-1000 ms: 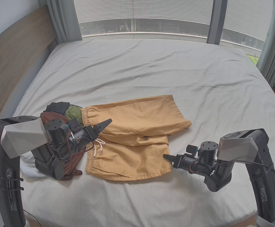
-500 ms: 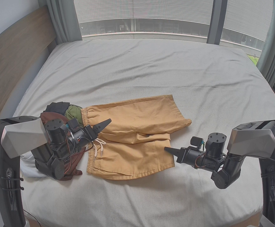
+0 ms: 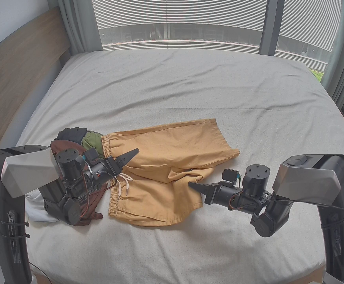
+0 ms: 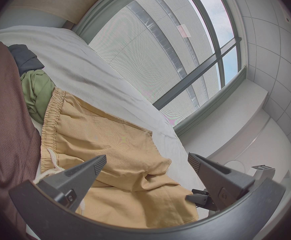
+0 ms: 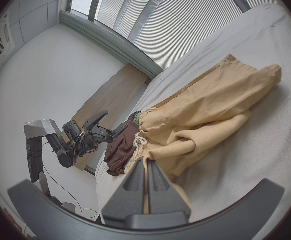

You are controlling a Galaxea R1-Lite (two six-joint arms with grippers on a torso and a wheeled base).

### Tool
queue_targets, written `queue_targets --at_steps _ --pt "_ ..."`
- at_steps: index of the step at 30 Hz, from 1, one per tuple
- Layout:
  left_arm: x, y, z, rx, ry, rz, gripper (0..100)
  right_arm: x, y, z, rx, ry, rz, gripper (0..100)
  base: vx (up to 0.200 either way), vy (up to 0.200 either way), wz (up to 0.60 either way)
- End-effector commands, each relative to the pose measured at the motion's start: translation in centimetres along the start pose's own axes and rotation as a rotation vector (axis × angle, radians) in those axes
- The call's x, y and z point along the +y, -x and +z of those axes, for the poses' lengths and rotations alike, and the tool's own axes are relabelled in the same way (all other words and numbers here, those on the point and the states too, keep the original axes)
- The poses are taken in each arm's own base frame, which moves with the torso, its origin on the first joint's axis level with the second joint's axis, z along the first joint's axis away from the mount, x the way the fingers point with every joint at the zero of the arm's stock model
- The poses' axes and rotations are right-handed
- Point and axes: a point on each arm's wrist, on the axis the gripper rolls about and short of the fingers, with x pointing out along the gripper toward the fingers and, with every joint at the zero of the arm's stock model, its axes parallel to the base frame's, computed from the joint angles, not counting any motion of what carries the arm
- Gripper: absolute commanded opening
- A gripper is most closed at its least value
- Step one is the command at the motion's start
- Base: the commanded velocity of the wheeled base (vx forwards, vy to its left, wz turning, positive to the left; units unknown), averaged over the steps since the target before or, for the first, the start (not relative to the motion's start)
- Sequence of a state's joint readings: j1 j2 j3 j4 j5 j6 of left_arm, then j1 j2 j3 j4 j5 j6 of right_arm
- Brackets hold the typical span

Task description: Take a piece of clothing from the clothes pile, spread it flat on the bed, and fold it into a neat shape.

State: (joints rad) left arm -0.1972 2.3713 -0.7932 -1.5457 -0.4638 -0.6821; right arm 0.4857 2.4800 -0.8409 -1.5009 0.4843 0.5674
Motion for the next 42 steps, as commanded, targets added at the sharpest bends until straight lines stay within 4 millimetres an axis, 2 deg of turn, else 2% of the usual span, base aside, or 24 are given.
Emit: queue_targets --at_steps 1,7,14,22,38,39,42 --pt "0.0 0.0 0.1 -0.002 0.000 0.000 100 -0.5 -2.5 -0.8 0.019 0.002 0.022 0 0.000 0.000 0.00" --pt "0.0 0.0 0.1 -0.004 0.001 0.000 100 -0.9 -4.7 -0.9 0.015 0.010 0.042 0 0.000 0.000 0.00" --pt "0.1 0.0 0.1 -0.003 0.003 0.001 100 -0.8 -6.2 -1.7 0.034 0.010 0.059 0 0.000 0.000 0.00" --pt "0.1 0.0 0.1 -0.003 0.008 0.001 100 -1.5 -6.8 -3.3 0.059 0.000 0.057 0 0.000 0.000 0.00" --pt "0.1 -0.1 0.1 -0.003 0.008 -0.001 100 -0.3 -8.3 -5.2 0.091 -0.008 0.101 0 0.000 0.000 0.00" --pt "0.1 -0.1 0.1 -0.003 0.008 -0.001 100 -0.2 -8.3 -5.3 0.094 -0.009 0.101 100 0.000 0.000 0.00" --pt "0.1 -0.1 0.1 -0.003 0.008 -0.001 100 -0.3 -8.4 -5.3 0.082 -0.006 0.098 100 0.000 0.000 0.00"
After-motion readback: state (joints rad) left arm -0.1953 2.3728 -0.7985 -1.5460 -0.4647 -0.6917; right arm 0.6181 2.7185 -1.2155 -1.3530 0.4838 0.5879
